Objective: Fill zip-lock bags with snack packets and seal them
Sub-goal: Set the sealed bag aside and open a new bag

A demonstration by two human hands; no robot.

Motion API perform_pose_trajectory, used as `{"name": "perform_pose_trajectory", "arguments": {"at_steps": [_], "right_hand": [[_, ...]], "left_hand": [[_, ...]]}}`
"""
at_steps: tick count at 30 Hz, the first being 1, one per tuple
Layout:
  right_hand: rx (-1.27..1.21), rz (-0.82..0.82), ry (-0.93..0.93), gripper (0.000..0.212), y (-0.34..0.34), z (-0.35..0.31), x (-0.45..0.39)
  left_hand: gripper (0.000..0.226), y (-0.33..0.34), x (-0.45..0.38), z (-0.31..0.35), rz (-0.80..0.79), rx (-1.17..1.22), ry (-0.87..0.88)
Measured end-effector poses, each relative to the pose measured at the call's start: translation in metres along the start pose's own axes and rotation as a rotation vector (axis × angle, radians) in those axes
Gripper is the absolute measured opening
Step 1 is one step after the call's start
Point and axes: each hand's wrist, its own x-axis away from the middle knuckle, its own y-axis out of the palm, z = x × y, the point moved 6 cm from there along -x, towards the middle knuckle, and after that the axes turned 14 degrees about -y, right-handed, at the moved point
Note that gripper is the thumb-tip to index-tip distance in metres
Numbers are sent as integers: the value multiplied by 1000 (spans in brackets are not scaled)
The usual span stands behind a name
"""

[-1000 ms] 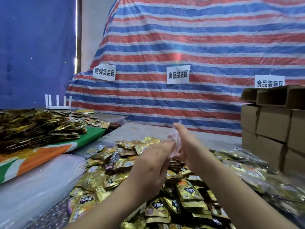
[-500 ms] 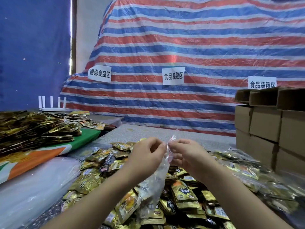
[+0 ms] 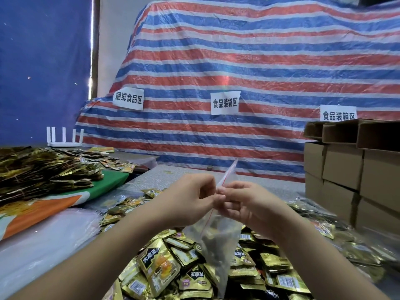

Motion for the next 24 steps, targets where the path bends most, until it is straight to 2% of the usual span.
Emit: {"name": "perform_pose_trajectory", "arguments": {"at_steps": [5,8,14,19,24], "right_hand": [[255,90,-126,12,-4,-2,-3],[260,108,-107,14,-6,-1,-2],[264,74,-117,11,-5,0,-2],[228,-4,-153,23,-8,-3,0],[164,-32,-199,17,-9,-4,0]], "left_hand": [[19,1,-2,1,22,-192,14],[27,1,-2,1,38,-210,15],[15,3,-4,2,40,-229,11],[14,3,-3,3,-56,-61,-36],[23,5,-3,5,-91,126,-69]]}}
